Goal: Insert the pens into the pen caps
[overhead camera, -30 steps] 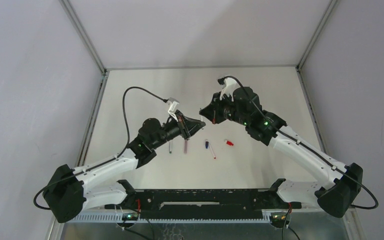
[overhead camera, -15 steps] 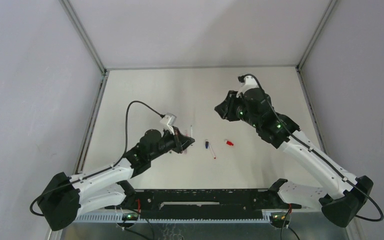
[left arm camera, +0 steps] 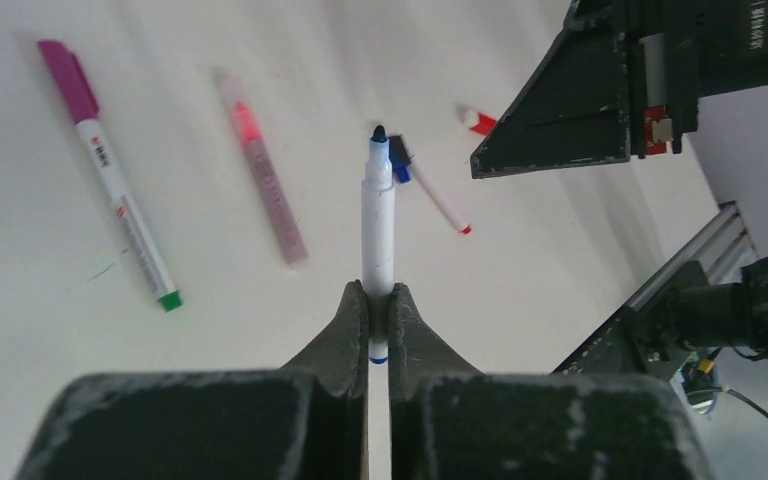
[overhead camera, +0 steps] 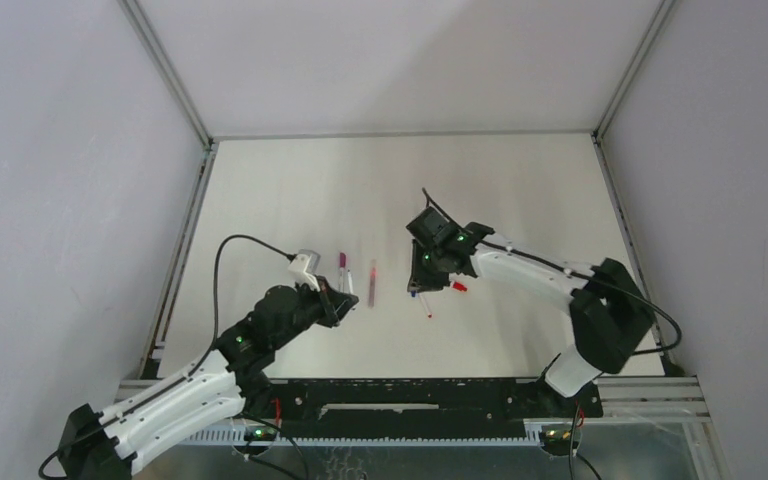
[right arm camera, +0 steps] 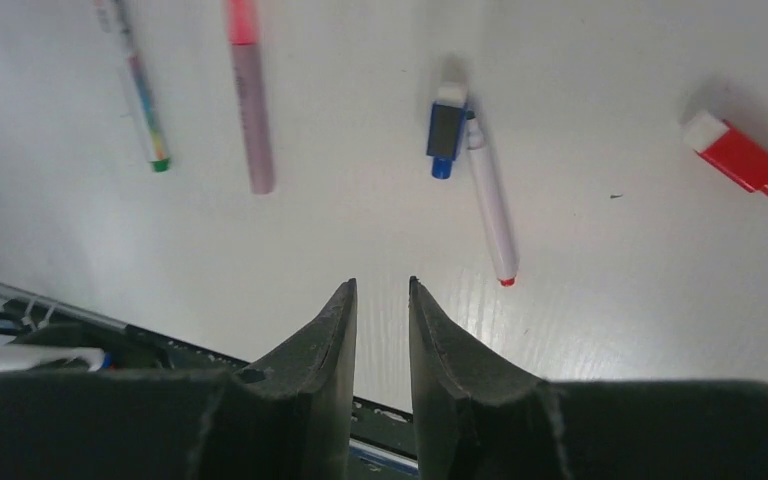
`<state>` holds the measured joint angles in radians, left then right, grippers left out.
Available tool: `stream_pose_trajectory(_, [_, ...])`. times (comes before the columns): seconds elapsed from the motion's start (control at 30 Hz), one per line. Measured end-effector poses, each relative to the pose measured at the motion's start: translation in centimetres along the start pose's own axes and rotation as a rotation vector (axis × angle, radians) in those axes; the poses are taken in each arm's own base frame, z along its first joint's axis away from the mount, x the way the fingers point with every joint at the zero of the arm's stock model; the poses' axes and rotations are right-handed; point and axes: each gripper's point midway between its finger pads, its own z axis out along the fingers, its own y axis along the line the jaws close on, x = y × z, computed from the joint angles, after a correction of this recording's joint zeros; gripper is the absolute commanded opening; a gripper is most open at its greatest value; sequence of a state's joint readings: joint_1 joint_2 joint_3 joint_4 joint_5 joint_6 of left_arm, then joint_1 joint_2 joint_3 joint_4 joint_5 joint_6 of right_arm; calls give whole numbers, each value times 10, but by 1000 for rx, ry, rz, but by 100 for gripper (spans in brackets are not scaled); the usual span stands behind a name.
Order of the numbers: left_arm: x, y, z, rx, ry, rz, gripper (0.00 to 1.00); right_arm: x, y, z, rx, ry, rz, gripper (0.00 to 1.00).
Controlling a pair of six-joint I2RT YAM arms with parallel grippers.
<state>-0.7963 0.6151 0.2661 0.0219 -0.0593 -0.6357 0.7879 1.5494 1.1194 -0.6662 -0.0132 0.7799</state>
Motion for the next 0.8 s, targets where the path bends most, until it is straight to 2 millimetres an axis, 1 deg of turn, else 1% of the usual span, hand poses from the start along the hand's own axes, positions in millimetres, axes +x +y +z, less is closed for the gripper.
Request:
stream_pose_trajectory(0.07, [4, 7, -4, -29, 13, 5, 0, 7, -5, 14, 30, 45, 14, 32])
stream_pose_trajectory(0.13, [9, 13, -7, -54, 30, 10, 0, 11, -7, 23, 54, 75, 22, 32])
stream_pose_trajectory(0.27, [17, 22, -11, -93, 60, 16, 0, 8, -4, 37, 79, 96, 32, 33])
stream_pose_trajectory(0.47, [26, 30, -14, -121, 99, 36, 0, 4, -4, 55, 116, 107, 39, 37])
stream_pose_trajectory(0.57, [28, 32, -15, -126, 108, 46, 0, 1, -9, 59, 140, 99, 45, 39])
stream_pose_trajectory(0.8, [31, 34, -15, -136, 123, 49, 0, -11, -24, 59, 179, 79, 72, 40])
